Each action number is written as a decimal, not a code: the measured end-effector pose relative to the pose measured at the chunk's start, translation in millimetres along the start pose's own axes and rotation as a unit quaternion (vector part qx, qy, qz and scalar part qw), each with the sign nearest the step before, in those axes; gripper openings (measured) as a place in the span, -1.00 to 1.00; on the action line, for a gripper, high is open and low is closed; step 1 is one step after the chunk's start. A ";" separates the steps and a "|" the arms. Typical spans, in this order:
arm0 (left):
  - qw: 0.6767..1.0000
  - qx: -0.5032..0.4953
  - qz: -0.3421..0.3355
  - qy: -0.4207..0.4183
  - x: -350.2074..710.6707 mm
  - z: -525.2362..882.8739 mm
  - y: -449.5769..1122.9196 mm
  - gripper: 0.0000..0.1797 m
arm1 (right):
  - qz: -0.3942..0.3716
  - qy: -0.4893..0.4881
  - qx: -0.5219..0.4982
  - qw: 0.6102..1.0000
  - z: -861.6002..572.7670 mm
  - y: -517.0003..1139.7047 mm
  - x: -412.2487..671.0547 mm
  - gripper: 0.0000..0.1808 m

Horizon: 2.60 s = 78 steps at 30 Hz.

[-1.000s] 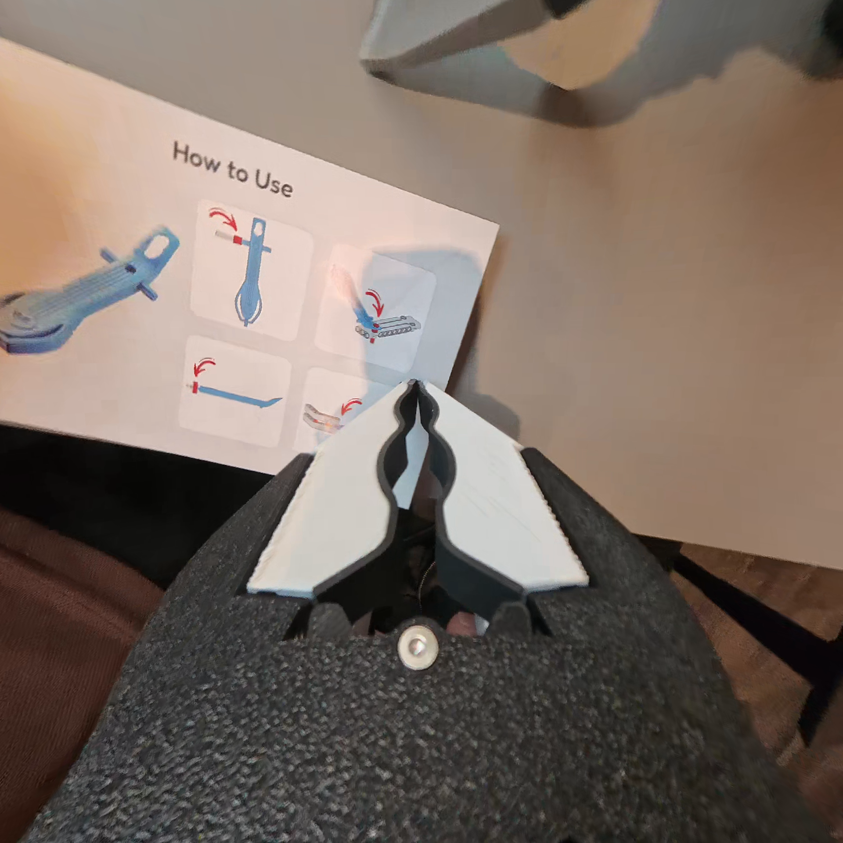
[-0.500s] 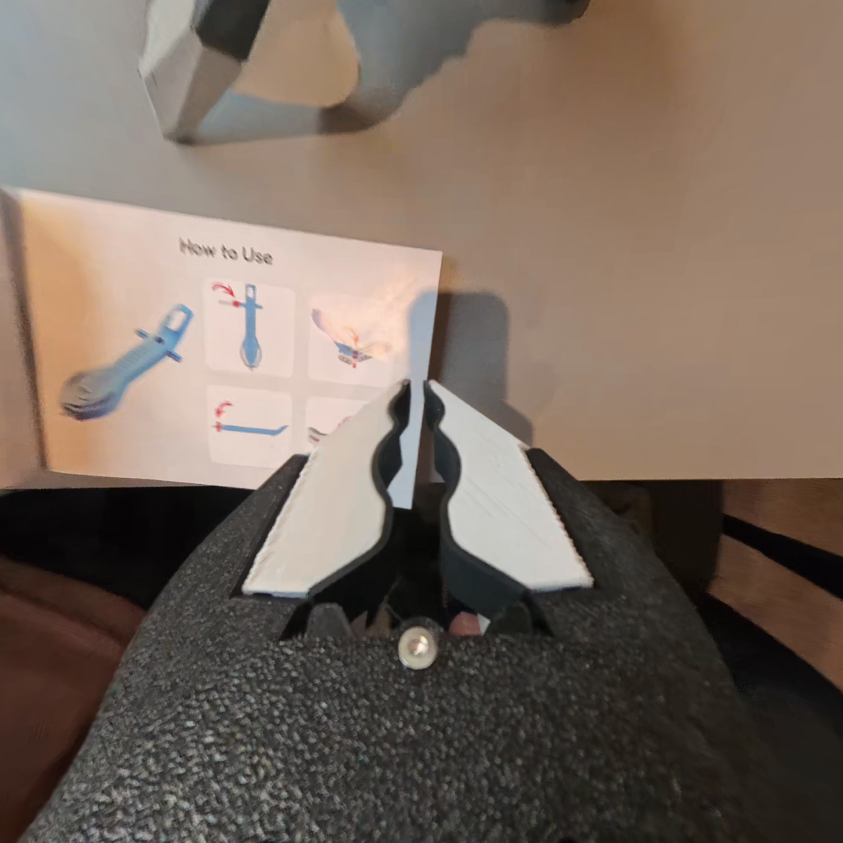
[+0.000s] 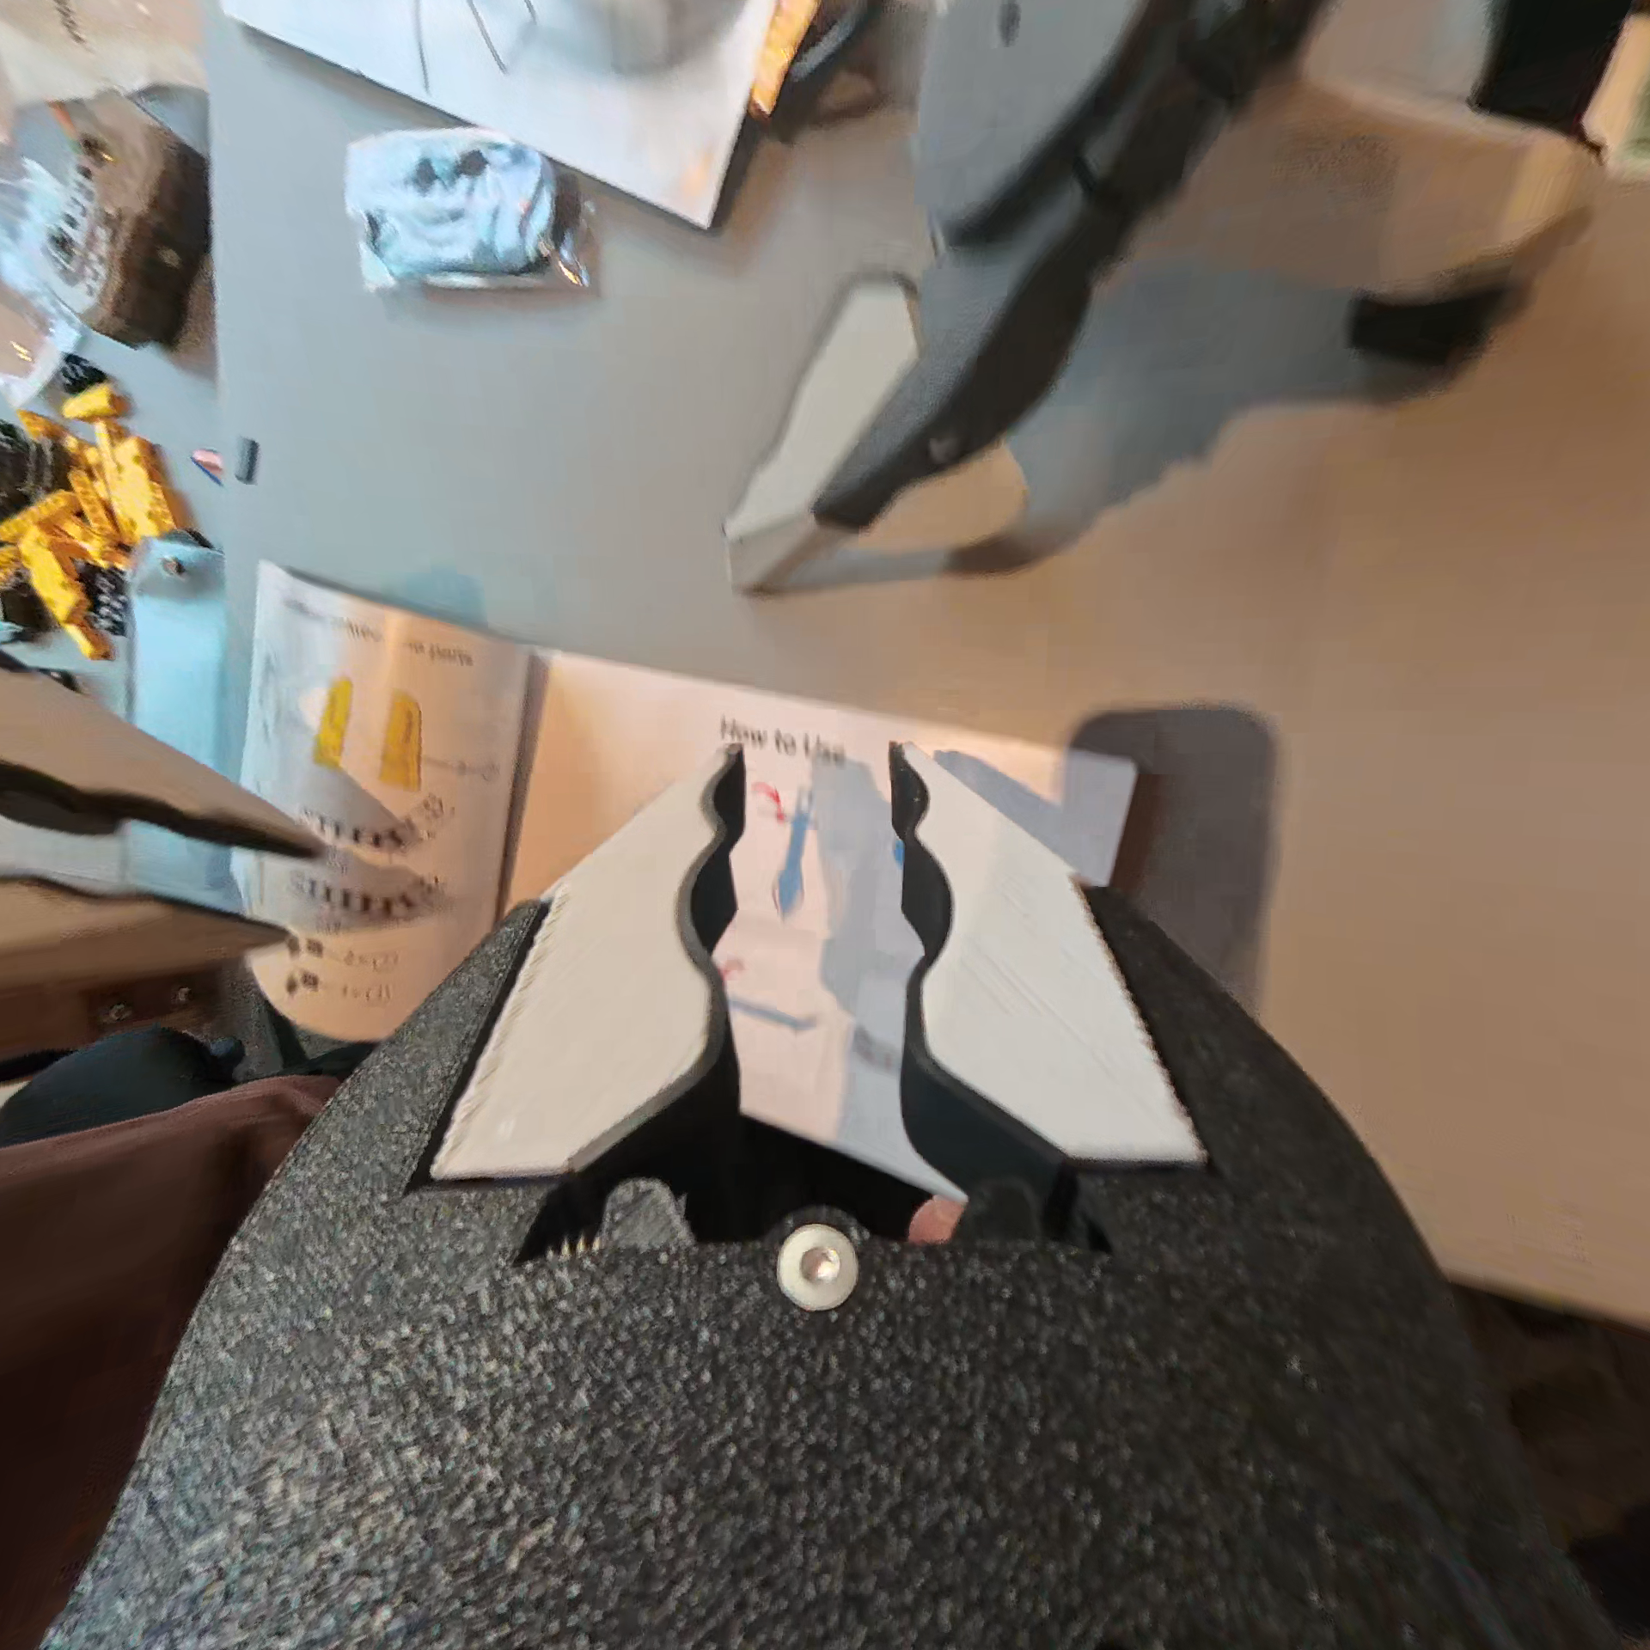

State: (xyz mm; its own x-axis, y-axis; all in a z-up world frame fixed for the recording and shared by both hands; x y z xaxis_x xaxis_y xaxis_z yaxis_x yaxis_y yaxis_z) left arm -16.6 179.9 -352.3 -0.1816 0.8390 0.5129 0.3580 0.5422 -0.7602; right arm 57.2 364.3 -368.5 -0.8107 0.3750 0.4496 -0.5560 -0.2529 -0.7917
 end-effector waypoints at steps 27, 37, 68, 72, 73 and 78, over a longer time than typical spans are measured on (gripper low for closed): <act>0.988 0.027 0.076 0.133 14.3 -1.6 34.8 -0.88 | 0.068 0.066 -0.044 0.995 -41.6 -35.3 -80.5 -0.59; 0.983 0.033 0.096 0.152 -9.1 10.1 62.8 -1.00 | 0.068 0.063 -0.092 0.991 -28.9 -24.1 -94.5 -0.67; 0.966 -0.190 0.005 -0.175 15.6 4.1 50.9 -0.61 | 0.028 -0.065 -0.023 0.997 75.5 -19.0 -74.8 -0.97; 0.955 -0.218 0.009 -0.199 27.0 2.2 55.8 -0.61 | 0.027 -0.078 -0.019 0.996 80.6 -19.4 -72.8 -0.97; 0.956 -0.216 0.013 -0.197 28.3 1.9 57.0 -0.62 | 0.027 -0.081 -0.018 0.996 81.7 -19.5 -72.5 -0.97; 0.958 -0.219 -0.003 -0.187 32.2 2.9 55.8 -1.00 | 0.015 -0.081 -0.011 0.996 82.2 -23.0 -71.7 -0.97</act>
State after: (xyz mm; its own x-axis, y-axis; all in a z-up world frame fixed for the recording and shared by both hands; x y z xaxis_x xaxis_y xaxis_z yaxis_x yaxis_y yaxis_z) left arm -5.1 237.2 -379.4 -0.4713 0.8376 0.2763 0.6902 0.5453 -0.4757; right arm 113.1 269.8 -348.5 -0.8473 0.2171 0.4847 -0.5278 -0.2427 -0.8140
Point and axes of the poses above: each gripper's, where its closed fingertips meet, y out along the fingers, x out of its top, z = x × y across the jaws, the point moved 8 cm from there along -y, back along the fingers, and after that the axes turned 7 degrees about x, right-handed, at the moved point
